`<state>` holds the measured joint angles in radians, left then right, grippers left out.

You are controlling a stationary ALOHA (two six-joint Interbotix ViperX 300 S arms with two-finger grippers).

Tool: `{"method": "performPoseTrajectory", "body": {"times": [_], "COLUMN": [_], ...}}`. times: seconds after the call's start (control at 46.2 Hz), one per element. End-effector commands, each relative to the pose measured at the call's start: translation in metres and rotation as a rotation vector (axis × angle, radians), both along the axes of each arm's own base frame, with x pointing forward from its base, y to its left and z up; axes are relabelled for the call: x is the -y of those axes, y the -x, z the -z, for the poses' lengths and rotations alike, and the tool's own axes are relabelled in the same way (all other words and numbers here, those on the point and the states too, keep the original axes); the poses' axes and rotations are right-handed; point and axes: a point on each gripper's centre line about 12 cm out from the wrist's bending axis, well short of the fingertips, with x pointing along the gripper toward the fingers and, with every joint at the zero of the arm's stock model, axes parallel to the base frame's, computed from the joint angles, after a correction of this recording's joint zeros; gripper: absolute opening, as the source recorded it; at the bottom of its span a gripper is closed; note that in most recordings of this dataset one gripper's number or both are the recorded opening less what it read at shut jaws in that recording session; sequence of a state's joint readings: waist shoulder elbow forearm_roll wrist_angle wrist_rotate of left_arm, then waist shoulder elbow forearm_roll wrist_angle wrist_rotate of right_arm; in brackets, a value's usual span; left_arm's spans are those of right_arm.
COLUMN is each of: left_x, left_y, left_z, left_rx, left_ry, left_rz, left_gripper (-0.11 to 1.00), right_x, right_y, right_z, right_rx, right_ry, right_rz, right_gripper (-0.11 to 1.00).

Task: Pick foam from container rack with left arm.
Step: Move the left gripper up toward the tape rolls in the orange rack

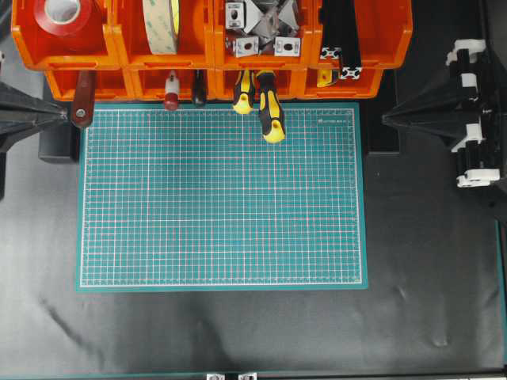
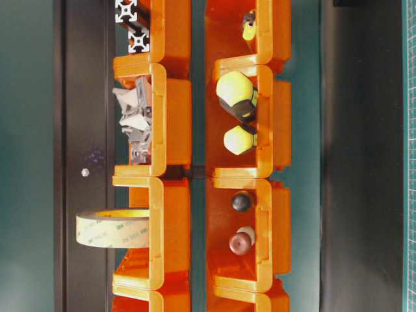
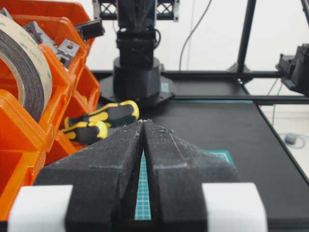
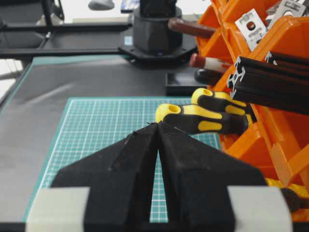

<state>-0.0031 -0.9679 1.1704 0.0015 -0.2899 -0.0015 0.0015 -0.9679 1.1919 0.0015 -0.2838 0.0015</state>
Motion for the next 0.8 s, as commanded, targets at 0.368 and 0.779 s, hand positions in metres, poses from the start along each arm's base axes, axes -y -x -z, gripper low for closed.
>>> {"method": "performPoseTrajectory", "body": {"times": [0.368,0.779], "left_x": [-0.004,-0.034], "left_y": [-0.023,-0.068], "left_z": [-0.106,-0.137], "left_rx": [-0.041,-0.194], "left_ry": [0.282,0.853], "left_rz": [-0.002,-0.167], "left_gripper": [0.0,0.0], "right_x": [-0.004,-0.008], "right_y": [-0.005,-0.005], "right_z": [-0.007,-0.01], "right_rx": [0.015,0.019], "right_ry": [-0.07,-0.131], "right_rz": [-0.012,-0.024], "right_gripper": [0.0,0.0]}}
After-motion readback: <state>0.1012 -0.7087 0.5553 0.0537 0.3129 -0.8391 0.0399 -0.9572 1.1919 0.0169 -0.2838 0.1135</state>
